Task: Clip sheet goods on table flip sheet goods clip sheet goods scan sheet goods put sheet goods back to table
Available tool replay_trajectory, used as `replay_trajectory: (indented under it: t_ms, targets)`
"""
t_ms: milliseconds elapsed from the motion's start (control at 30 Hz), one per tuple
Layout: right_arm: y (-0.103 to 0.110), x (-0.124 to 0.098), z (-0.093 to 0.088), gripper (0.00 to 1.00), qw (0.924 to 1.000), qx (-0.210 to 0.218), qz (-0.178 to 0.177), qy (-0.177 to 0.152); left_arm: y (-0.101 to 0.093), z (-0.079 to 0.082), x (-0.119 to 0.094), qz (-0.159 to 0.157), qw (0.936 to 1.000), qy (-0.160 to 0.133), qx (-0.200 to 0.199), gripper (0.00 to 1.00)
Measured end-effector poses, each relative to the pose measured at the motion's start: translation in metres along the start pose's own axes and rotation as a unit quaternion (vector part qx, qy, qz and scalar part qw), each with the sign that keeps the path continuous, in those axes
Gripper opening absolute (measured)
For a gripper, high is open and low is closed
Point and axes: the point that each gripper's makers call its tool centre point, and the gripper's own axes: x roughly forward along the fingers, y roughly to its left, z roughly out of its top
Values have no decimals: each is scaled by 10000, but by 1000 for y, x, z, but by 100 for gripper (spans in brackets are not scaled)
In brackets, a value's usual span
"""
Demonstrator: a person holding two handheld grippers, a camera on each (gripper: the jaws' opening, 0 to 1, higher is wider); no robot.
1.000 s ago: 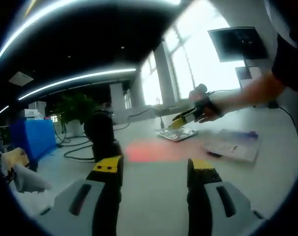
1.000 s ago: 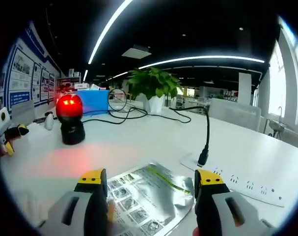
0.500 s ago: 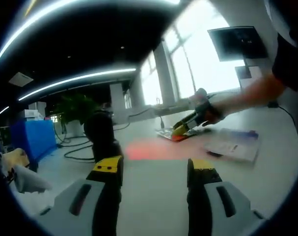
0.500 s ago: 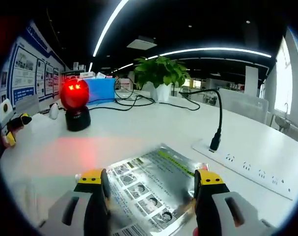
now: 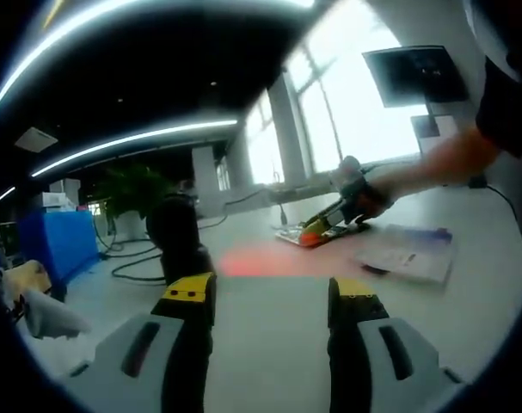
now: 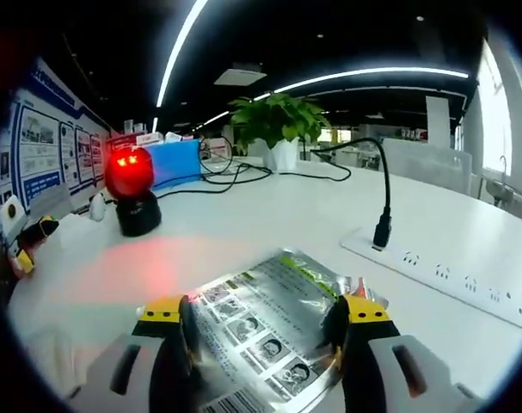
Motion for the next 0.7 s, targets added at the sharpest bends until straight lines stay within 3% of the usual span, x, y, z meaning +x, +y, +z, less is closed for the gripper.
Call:
replay_trajectory:
  t_ms: [133,333,567,700]
  targets:
    - [-3,-2,8,71,9984,-555,-109,16,0,0,0,2,10000,-2,-2,45]
    - [-6,-10,28,72,9982,-486,-178,-302,0,1,-1,10,10000,-3,3,45]
    - [-5,-1,6,78,9989,-436,-142,3,0,1,-1,11,10000,-6,3,45]
    - [-5,2,2,80,9998,-177,-130,-12,0,1,-1,12,10000,-6,5,45]
